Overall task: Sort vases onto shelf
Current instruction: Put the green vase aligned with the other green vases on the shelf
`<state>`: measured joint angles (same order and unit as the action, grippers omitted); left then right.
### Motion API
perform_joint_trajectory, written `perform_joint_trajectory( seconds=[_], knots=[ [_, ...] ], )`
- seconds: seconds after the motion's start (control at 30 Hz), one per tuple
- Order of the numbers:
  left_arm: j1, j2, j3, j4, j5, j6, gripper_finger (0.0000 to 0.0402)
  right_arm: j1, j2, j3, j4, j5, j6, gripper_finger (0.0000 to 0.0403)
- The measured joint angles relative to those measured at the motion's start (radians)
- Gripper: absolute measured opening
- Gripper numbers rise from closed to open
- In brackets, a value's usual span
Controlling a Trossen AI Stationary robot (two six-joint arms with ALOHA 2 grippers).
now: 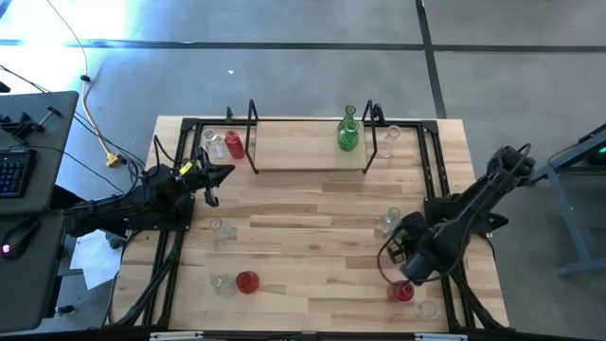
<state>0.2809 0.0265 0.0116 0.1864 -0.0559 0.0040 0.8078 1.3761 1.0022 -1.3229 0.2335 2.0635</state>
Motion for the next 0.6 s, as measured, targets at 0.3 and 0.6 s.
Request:
perform_joint_trajectory(
  seconds=[0.3, 0.6],
  knots=[
    [0.0, 0.0, 0.0, 0.0, 0.0, 0.007, 0.0003, -0.037, -0.031, -0.148, -0.005, -0.021, 0.158, 0.0192],
    [0.0, 0.0, 0.0, -0.001, 0.0, 0.008, 0.0003, -0.085, -0.03, -0.198, 0.011, 0.038, 0.162, 0.0248]
  ],
)
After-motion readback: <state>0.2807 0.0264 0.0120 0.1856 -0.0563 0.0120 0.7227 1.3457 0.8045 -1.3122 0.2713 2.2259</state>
